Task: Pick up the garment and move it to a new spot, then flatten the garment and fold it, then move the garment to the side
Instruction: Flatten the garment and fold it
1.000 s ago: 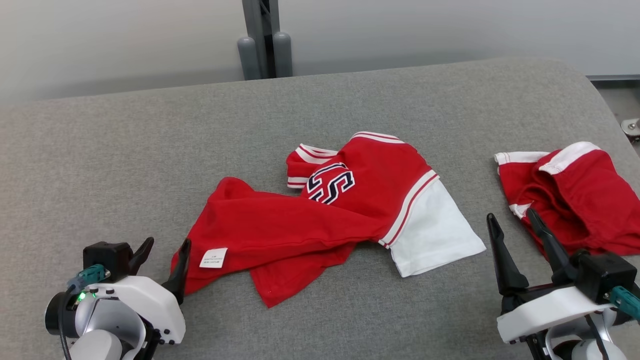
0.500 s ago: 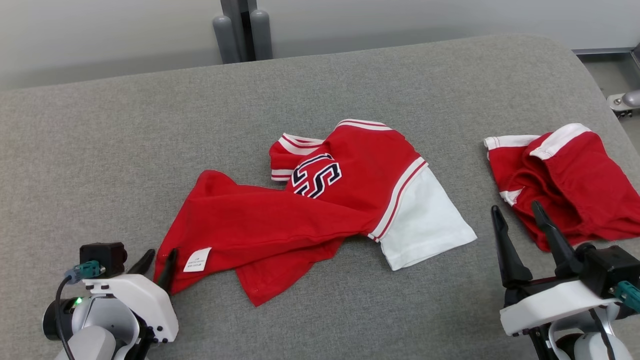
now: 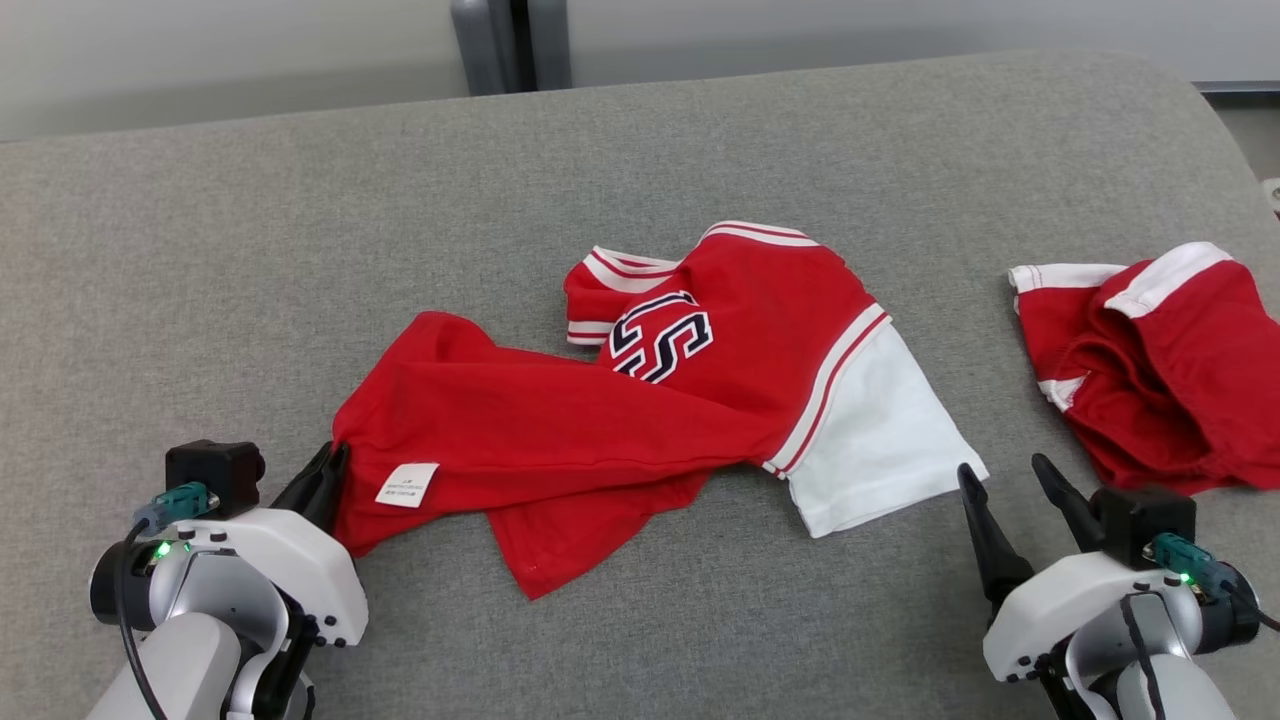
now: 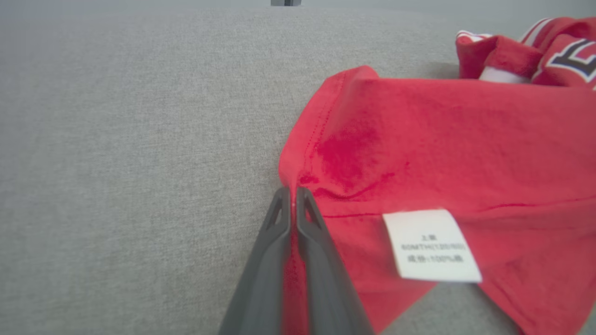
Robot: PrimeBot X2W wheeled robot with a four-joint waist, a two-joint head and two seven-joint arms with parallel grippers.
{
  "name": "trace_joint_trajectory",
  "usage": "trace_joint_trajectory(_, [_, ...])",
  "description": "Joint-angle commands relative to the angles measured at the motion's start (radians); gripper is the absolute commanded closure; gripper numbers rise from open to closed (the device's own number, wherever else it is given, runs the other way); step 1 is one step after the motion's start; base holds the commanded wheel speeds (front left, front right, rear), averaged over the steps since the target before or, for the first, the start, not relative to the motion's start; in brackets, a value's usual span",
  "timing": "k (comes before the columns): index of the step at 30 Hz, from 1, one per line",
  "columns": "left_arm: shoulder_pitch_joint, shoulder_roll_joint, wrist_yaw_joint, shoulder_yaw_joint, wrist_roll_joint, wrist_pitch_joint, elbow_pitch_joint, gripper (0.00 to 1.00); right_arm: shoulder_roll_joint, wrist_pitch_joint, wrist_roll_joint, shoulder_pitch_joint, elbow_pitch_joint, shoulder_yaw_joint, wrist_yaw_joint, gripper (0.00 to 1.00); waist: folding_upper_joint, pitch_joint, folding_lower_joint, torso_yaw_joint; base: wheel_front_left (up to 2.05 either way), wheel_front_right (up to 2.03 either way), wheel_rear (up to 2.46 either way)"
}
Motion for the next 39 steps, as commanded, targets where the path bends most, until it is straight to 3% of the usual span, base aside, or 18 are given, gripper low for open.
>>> trace_joint_trajectory(1, [-0.015, 0.0, 0.006, -0.001, 0.004, -0.002, -0.007, 1.0, -0.007, -0.004, -0.003, -0.02, 0.019, 0.003, 0.0, 0.0, 0.0, 0.008, 0.0, 0.01, 0.0, 0.0, 0.0])
trace_joint_trajectory(10, [-0.026, 0.002, 0.012, -0.017, 0.019, -0.001, -0.06, 1.0, -0.007, -0.053, 0.007, -0.118, 0.244, 0.019, 0.0, 0.0, 0.0, 0.036, 0.0, 0.04, 0.0, 0.0, 0.0])
trace_joint_trajectory(11, [-0.025, 0.003, 0.015, -0.017, 0.019, 0.0, -0.069, 1.0, -0.007, -0.059, 0.011, -0.125, 0.261, 0.024, 0.0, 0.18, 0.0, 0.039, 0.0, 0.041, 0.0, 0.0, 0.0])
trace_joint_trajectory(12, [-0.025, 0.004, 0.017, -0.014, 0.018, -0.006, -0.078, 1.0, -0.006, -0.074, 0.017, -0.132, 0.273, 0.029, 0.0, 1.0, 0.0, 0.041, 0.0, 0.042, 0.0, 0.0, 0.0])
trace_joint_trajectory(15, [-0.025, 0.007, 0.018, -0.006, 0.016, -0.02, -0.116, 1.0, -0.006, -0.115, 0.037, -0.15, 0.287, 0.033, 0.0, 1.0, 0.0, 0.043, 0.0, 0.044, 0.0, 0.0, 0.0])
trace_joint_trajectory(20, [-0.025, 0.029, 0.038, 0.009, 0.023, -0.025, -0.2, 1.0, -0.008, -0.21, 0.074, -0.17, 0.202, 0.007, 0.0, 1.0, 0.0, 0.027, 0.0, 0.043, 0.0, 0.0, 0.0])
trace_joint_trajectory(30, [-0.062, 0.047, 0.07, 0.083, -0.008, -0.048, -0.413, 1.0, -0.008, -0.278, 0.1, -0.225, -0.192, -0.047, 0.0, 1.0, 0.0, -0.045, 0.0, 0.039, 0.0, 0.0, 0.0])
trace_joint_trajectory(39, [-0.167, 0.049, 0.107, 0.16, 0.011, -0.102, -0.569, 1.0, -0.007, -0.276, 0.067, -0.343, -0.454, -0.035, 0.0, 1.0, 0.0, -0.086, 0.0, 0.047, 0.0, 0.0, 0.0])
